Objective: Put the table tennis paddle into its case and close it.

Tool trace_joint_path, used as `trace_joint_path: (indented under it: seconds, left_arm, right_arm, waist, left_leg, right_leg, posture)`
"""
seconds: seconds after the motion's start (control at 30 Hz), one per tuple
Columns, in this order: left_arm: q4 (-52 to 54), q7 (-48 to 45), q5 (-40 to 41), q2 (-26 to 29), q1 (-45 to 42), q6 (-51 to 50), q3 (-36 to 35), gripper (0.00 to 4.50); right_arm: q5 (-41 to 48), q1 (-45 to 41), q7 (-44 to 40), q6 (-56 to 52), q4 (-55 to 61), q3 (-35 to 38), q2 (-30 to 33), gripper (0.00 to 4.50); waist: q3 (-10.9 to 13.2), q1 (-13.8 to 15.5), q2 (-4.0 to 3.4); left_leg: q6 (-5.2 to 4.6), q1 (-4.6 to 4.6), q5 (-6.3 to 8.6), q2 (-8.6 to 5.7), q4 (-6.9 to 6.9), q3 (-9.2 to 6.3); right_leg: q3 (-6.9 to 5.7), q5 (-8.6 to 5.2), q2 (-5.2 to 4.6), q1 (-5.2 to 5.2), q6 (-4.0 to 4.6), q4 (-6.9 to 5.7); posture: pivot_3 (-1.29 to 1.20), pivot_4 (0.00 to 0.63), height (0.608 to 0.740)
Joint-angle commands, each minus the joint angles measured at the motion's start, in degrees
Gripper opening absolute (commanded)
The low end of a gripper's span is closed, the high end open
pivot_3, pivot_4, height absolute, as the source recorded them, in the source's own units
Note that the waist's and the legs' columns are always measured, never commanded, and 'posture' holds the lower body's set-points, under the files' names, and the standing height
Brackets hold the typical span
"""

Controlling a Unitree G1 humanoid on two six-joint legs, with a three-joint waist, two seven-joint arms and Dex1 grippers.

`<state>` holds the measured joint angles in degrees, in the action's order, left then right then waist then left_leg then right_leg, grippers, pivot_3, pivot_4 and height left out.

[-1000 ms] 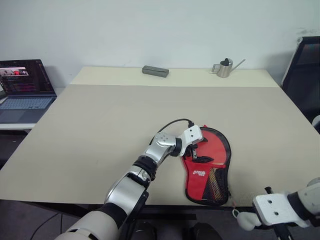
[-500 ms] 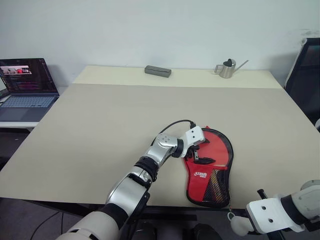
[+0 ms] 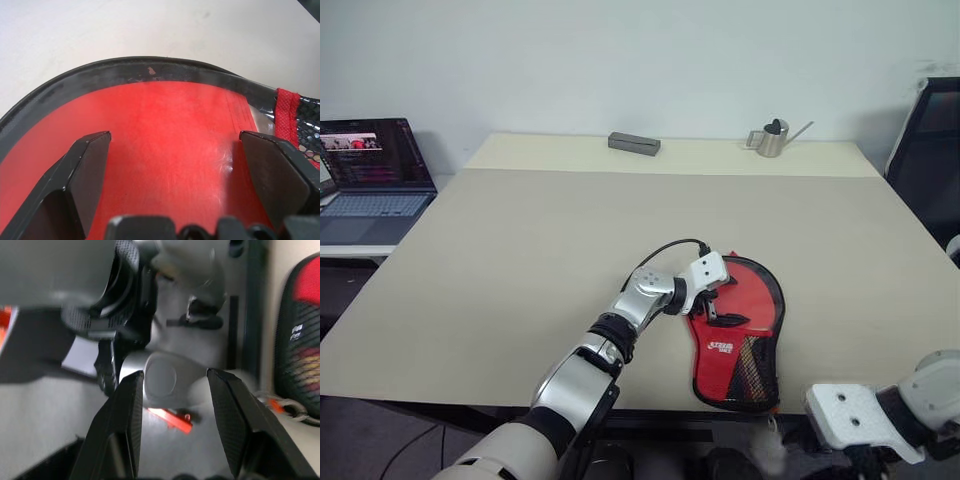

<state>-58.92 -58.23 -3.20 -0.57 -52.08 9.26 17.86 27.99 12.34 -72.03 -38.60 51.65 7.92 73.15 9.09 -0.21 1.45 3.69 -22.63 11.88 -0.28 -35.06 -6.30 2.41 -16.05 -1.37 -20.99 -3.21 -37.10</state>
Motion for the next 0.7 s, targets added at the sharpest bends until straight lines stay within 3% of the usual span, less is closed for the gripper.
trace_joint_path:
  seconds: [0.03,0.2,0.3,0.5,0.7]
  left_arm:
    - [-4.2,-0.7,-3.9,-0.1,2.6,-1.5,2.9,4.5]
    - [-2.9,-2.2,-2.5,-0.4,2.5,-0.8,1.8,4.5]
    - [0.6,-5.7,-0.9,1.0,2.8,-0.1,1.0,4.5]
    - [18.7,-16.1,6.6,6.5,7.0,-4.4,-1.3,4.5]
    - [38.6,-13.5,14.1,14.4,12.4,-15.0,-8.1,4.5]
  right_arm:
    - [7.0,-3.1,0.7,-3.6,1.8,4.3,-0.7,2.19]
    - [11.9,-11.9,5.5,-7.1,-5.4,5.0,-3.8,2.19]
    - [7.1,-15.4,7.6,-3.6,-10.8,2.2,-5.2,2.19]
    - [1.2,-19.7,8.9,4.6,-20.3,-1.3,-9.3,2.19]
    - [0.0,-28.3,8.4,12.6,-38.4,-3.5,-20.5,2.19]
  waist:
    - [0.0,0.0,-0.01]
    - [0.0,0.0,-0.03]
    - [0.0,0.0,-0.02]
    - [0.1,-0.9,-0.22]
    - [0.8,-1.8,-0.08]
  left_leg:
    - [0.0,0.01,0.0,0.0,0.0,-0.01]
    - [0.0,-0.02,0.0,-0.01,0.01,-0.01]
    - [-0.01,-0.03,0.0,-0.02,0.0,-0.01]
    - [-0.01,-0.23,0.0,0.04,0.13,0.03]
    - [-0.02,-0.17,-0.02,0.03,0.01,0.04]
  right_leg:
    - [-0.01,0.0,0.0,0.02,0.0,0.0]
    - [0.0,0.0,-0.01,0.01,0.0,0.03]
    - [0.0,0.01,-0.02,-0.01,0.0,0.02]
    - [0.05,-0.05,0.05,-0.39,0.12,-0.11]
    - [0.11,-0.06,0.04,-0.42,0.15,-0.42]
  posture:
    - [0.0,0.15,0.74]
    - [0.0,0.15,0.74]
    - [0.0,0.15,0.74]
    - [0.0,0.15,0.74]
    - [0.0,0.15,0.74]
